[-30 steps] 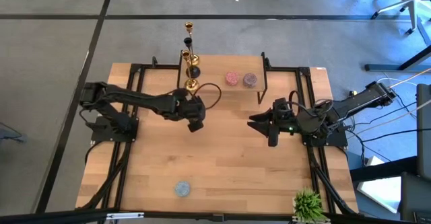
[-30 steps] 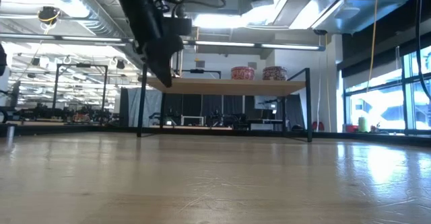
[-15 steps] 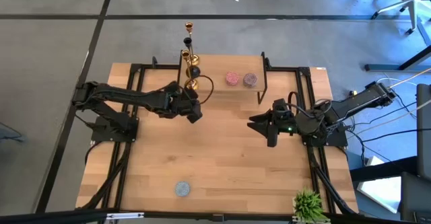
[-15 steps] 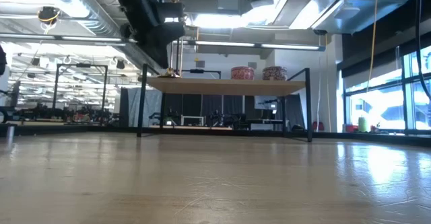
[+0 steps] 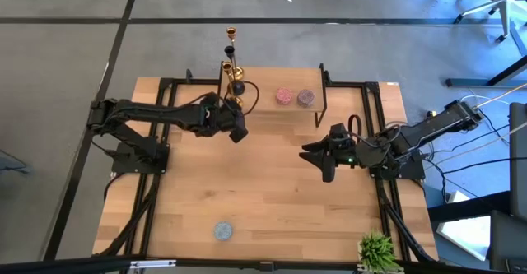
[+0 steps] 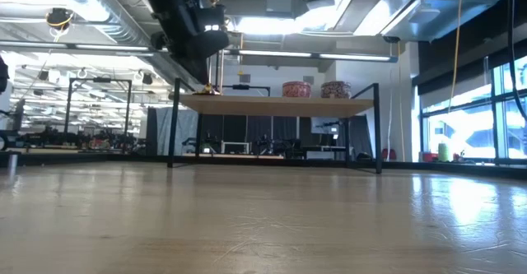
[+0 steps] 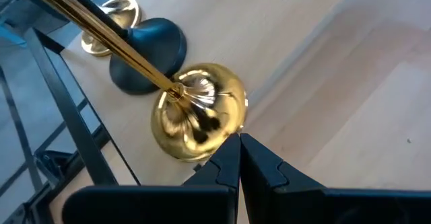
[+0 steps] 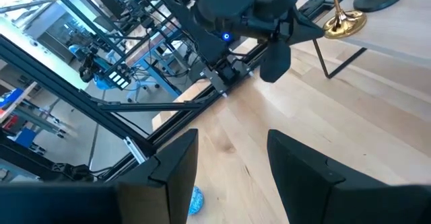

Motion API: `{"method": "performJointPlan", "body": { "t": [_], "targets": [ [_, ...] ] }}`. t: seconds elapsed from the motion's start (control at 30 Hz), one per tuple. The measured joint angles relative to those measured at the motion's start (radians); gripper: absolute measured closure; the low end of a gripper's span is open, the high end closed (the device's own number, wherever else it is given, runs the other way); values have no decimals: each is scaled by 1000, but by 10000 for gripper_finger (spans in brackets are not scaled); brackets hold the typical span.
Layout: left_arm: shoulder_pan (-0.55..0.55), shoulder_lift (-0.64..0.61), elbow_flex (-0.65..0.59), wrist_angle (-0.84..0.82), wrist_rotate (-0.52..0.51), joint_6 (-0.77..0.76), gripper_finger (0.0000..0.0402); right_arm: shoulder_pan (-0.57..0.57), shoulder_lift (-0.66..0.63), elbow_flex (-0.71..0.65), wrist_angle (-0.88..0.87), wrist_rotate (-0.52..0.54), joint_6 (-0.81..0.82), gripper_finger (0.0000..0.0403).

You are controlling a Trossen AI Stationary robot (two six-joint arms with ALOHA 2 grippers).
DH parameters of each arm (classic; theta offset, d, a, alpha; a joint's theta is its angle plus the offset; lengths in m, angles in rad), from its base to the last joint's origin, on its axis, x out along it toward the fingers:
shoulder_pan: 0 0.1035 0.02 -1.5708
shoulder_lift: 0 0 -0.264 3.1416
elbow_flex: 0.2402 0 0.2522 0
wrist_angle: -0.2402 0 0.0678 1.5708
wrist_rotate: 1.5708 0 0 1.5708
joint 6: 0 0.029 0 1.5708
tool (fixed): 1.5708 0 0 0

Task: Pick & Place candle stick holders
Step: Put the blue candle on the shelf

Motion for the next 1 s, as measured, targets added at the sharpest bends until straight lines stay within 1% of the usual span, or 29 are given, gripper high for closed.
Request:
{"method": "performJointPlan", "body": {
  "t": [0.27, 0.4, 1.0],
  "targets": [
    [41, 0, 0, 7, 9, 26, 400, 0, 0, 0, 4, 0, 0, 220],
    [55, 0, 0, 13, 32, 45, 400, 0, 0, 0, 4, 0, 0, 220],
    [88, 0, 0, 18, 19, 74, 400, 0, 0, 0, 3, 1, -8, 219]
  ]
}}
